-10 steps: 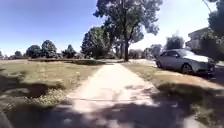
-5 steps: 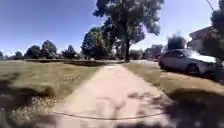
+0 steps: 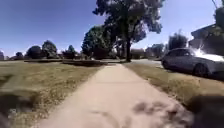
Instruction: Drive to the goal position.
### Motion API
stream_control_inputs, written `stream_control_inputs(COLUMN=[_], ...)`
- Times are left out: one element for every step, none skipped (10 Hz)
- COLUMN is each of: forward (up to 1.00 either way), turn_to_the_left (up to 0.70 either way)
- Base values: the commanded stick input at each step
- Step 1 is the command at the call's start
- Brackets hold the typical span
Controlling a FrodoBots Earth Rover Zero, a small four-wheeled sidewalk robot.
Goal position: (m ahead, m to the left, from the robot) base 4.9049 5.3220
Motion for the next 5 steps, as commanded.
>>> stream_control_inputs(forward=[0.85,0.85,0.85,0.85,0.85], turn_to_the_left=[0.00,0.00,0.00,0.00,0.00])
